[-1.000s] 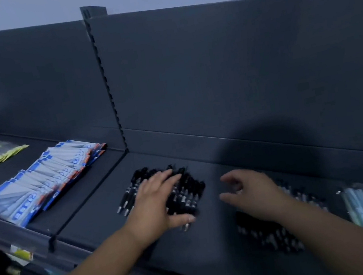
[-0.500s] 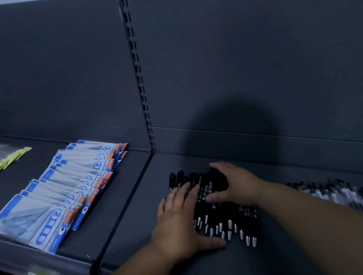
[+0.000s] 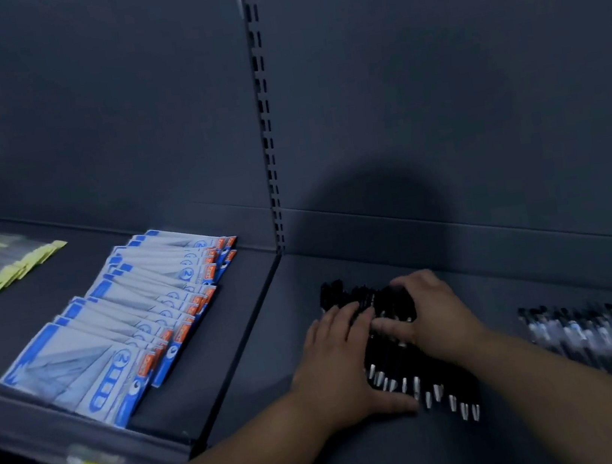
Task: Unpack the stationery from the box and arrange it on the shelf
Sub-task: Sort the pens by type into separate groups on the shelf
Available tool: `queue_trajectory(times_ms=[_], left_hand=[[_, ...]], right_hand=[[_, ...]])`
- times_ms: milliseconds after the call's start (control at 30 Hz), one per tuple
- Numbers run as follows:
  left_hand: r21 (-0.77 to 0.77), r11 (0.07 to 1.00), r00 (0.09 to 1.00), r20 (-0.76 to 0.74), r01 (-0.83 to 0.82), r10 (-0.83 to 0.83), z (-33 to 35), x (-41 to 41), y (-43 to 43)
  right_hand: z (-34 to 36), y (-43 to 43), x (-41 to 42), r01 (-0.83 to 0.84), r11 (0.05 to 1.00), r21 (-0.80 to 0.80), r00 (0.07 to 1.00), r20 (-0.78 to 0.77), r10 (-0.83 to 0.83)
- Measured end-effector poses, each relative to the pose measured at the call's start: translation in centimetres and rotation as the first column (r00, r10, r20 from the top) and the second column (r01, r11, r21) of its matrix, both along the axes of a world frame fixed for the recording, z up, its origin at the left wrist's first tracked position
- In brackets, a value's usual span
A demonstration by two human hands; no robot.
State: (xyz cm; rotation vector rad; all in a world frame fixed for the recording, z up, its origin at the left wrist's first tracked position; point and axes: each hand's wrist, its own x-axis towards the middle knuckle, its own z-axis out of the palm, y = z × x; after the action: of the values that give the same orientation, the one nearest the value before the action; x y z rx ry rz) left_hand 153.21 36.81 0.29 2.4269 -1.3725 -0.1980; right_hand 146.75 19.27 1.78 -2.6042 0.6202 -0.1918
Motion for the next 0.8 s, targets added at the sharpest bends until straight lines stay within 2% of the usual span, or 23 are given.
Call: queue_trajectory(times_ms=[200, 333, 400, 533, 667, 800], left_hand=[[-0.064, 0.997, 0.998, -0.057, -0.036, 0.032, 0.0, 0.5, 1.7], [-0.051, 0.998, 0.983, -0.18, -0.044, 0.034, 0.4, 0.8, 2.7], [-0.056, 0.996, 0.976, -0.208, -0.07, 0.057, 1.0, 0.8, 2.7], [-0.059, 0.991, 0.983, -0.144, -0.121, 0.112, 1.5, -0.8, 2.9], [-0.167, 0.971, 0.984, -0.069, -0.171, 0.162, 2.0, -4.3, 1.8], [-0.24, 0.961, 0.99, -0.002, -0.136, 0.14, 3.3, -9.5, -2.4]], right_hand=[[-0.1, 0.5, -0.3, 0.063, 0.998, 0.004, 0.997, 0.053, -0.063], [0.2, 1.1, -1.0, 0.002, 1.0, -0.005, 0.999, -0.038, -0.002], [0.5, 1.3, -1.4, 0.024, 0.999, -0.029, 1.0, 0.002, -0.024], [1.5, 1.6, -2.5, -0.001, 0.998, -0.068, 0.998, 0.069, 0.005], [2.3, 2.0, -5.6, 0.004, 0.999, -0.032, 0.987, 0.161, 0.001], [2.7, -0.4, -11.7, 0.014, 1.0, -0.024, 0.98, 0.197, -0.009]])
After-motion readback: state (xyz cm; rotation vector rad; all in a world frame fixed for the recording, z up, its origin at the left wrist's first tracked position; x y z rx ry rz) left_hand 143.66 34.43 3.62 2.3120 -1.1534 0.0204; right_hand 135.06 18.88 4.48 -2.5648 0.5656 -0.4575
